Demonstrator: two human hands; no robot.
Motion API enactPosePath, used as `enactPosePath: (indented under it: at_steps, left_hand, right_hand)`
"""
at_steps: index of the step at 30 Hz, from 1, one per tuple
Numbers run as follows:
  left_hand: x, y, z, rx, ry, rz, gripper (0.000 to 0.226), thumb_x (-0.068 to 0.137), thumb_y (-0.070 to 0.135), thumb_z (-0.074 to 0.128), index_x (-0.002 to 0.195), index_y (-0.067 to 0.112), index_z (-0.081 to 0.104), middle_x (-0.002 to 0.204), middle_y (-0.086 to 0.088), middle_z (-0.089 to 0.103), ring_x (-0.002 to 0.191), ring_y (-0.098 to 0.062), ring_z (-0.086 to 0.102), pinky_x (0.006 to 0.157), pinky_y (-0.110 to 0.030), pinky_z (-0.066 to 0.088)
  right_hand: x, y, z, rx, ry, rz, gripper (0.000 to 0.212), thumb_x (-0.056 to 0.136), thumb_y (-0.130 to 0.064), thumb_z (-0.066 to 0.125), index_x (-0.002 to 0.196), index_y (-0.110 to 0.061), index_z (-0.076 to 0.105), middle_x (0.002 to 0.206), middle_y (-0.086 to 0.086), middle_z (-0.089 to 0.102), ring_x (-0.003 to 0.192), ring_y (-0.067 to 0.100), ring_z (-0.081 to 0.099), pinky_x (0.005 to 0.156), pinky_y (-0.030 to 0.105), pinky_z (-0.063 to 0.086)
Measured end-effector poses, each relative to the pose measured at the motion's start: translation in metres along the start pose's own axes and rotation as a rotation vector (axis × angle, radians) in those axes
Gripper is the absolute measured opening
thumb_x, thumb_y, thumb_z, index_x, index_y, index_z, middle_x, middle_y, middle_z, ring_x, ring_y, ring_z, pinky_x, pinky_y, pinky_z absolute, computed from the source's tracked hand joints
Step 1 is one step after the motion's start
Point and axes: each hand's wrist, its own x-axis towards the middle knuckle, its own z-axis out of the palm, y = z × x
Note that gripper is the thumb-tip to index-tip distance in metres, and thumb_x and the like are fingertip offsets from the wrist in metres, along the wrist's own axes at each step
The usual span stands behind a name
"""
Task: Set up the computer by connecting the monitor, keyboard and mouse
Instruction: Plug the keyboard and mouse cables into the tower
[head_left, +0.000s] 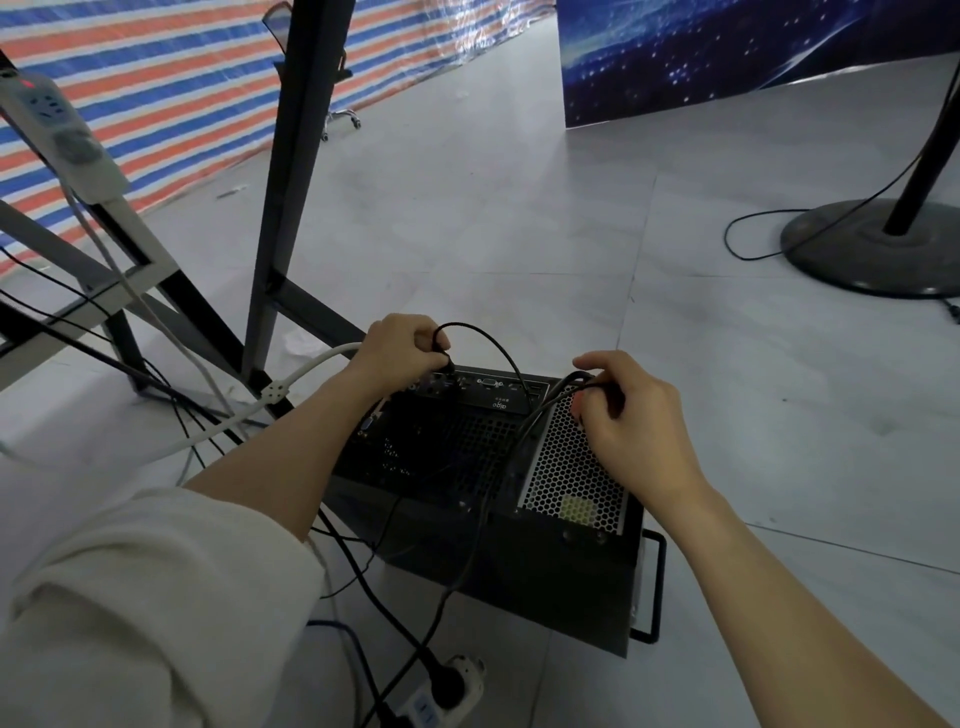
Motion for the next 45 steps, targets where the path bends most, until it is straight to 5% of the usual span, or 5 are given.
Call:
enactPosePath:
  at_steps: [4, 13, 19, 33, 45]
  left_hand:
    - [0.003, -0.001, 0.003, -0.064, -0.031, -0.007, 0.016, 0.079, 0.007, 0.068, 0.084, 0.022, 0.069, 0.069, 0.0, 0.067, 0.064, -0.006, 0.061, 0.074, -0.02, 0.048]
    - [0.01, -0.012, -0.013, -0.306, 0.007, -0.12, 0.023, 0.078, -0.005, 0.069, 0.072, 0.017, 0.067, 0.074, -0.013, 0.068, 0.076, -0.031, 0.069, 0.079, -0.037, 0.057]
    - [0.006, -0.002, -0.014, -0.283, -0.099, -0.096, 0.007, 0.078, 0.007, 0.074, 0.081, 0.003, 0.069, 0.072, -0.012, 0.07, 0.057, -0.013, 0.068, 0.059, -0.021, 0.057]
    - [-0.002, 0.0, 0.019, -0.341, 0.187, -0.277, 0.02, 0.08, 0.017, 0.074, 0.07, 0.003, 0.064, 0.074, -0.02, 0.069, 0.061, -0.024, 0.068, 0.067, -0.036, 0.06]
    - [-0.006, 0.017, 0.027, 0.151, 0.168, -0.272, 0.029, 0.08, 0.035, 0.067, 0.071, 0.007, 0.063, 0.069, -0.004, 0.06, 0.072, -0.024, 0.056, 0.06, -0.029, 0.035]
  right_hand:
    - [0.0, 0.002, -0.001, -0.006, 0.002, 0.018, 0.027, 0.088, -0.005, 0.051, 0.111, -0.015, 0.061, 0.08, 0.004, 0.066, 0.061, 0.014, 0.056, 0.059, 0.02, 0.04]
    - [0.002, 0.001, 0.001, 0.02, 0.001, 0.039, 0.027, 0.088, -0.004, 0.049, 0.109, -0.015, 0.062, 0.075, 0.006, 0.067, 0.059, 0.023, 0.058, 0.055, 0.03, 0.047]
    - [0.002, 0.001, 0.002, 0.022, -0.009, 0.037, 0.026, 0.088, -0.004, 0.048, 0.108, -0.014, 0.062, 0.07, 0.011, 0.065, 0.054, 0.024, 0.054, 0.054, 0.023, 0.038]
    - [0.003, 0.002, 0.002, 0.022, -0.003, 0.03, 0.027, 0.089, -0.004, 0.048, 0.109, -0.014, 0.063, 0.072, 0.01, 0.066, 0.056, 0.023, 0.055, 0.054, 0.026, 0.042]
    - [0.004, 0.006, 0.002, 0.025, 0.0, 0.035, 0.027, 0.089, -0.004, 0.047, 0.108, -0.015, 0.063, 0.071, 0.01, 0.066, 0.052, 0.023, 0.054, 0.05, 0.028, 0.043]
